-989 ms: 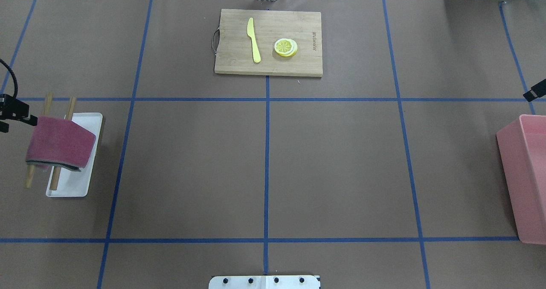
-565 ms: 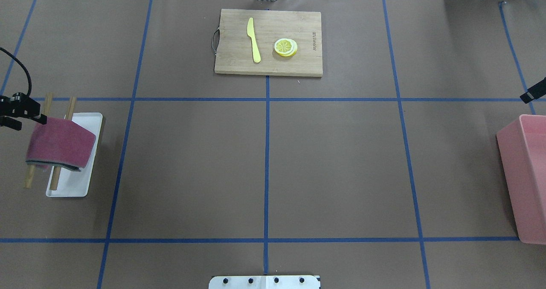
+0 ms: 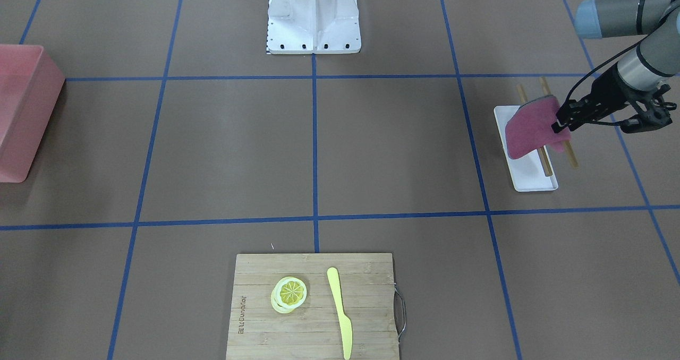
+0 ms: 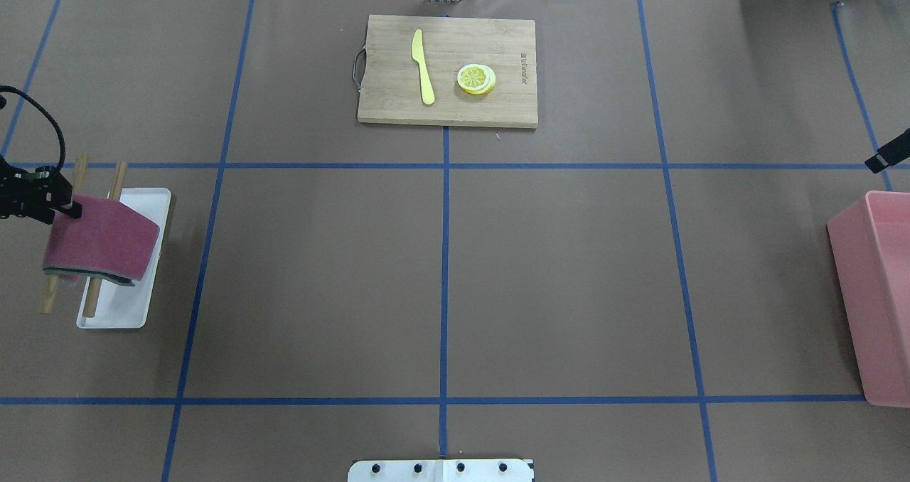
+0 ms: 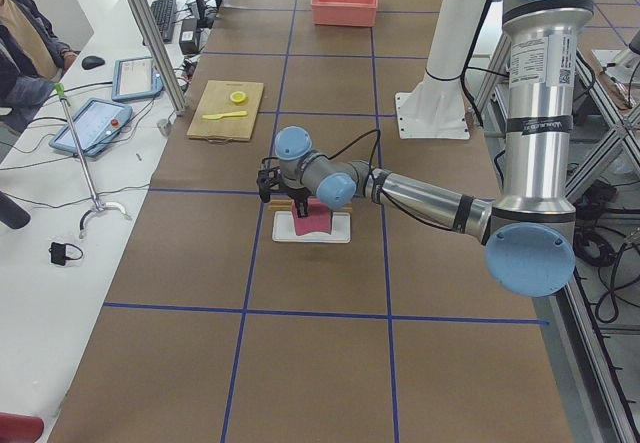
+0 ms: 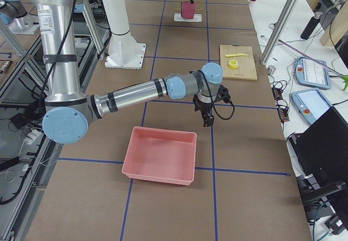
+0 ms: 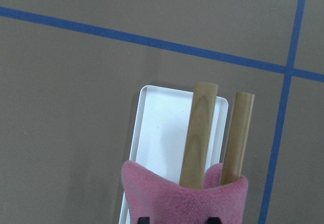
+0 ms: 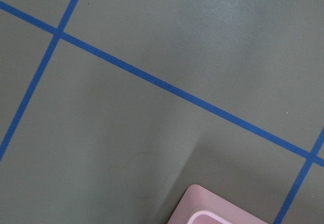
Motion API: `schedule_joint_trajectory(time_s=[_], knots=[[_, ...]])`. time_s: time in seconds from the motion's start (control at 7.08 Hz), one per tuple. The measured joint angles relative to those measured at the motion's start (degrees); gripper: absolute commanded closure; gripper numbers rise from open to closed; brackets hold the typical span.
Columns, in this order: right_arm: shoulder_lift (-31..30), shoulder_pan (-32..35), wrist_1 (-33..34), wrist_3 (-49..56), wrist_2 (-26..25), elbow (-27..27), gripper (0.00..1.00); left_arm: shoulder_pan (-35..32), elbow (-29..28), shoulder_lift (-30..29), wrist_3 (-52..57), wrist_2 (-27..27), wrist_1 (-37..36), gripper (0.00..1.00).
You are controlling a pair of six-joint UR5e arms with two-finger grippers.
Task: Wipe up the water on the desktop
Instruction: 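Move the left gripper down to the pink cloth on the sticks, then grasp the pink cloth with the left gripper and lift it off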
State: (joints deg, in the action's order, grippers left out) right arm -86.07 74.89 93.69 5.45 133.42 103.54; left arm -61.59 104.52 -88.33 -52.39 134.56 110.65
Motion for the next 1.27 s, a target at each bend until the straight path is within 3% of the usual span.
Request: schedule_joint_trajectory(time_s=[0.14,1.27], knots=[[0.04,-0.01,0.0,0.0,0.0,-0.08,0.0,0.07,-0.14,-0.14,0.0,0.01,-0.02,1.0],[0.03,-0.01,0.0,-0.02,0.0,0.07,0.0,-0.43,1.9,0.55,0.21,0.03,-0.09,1.0]])
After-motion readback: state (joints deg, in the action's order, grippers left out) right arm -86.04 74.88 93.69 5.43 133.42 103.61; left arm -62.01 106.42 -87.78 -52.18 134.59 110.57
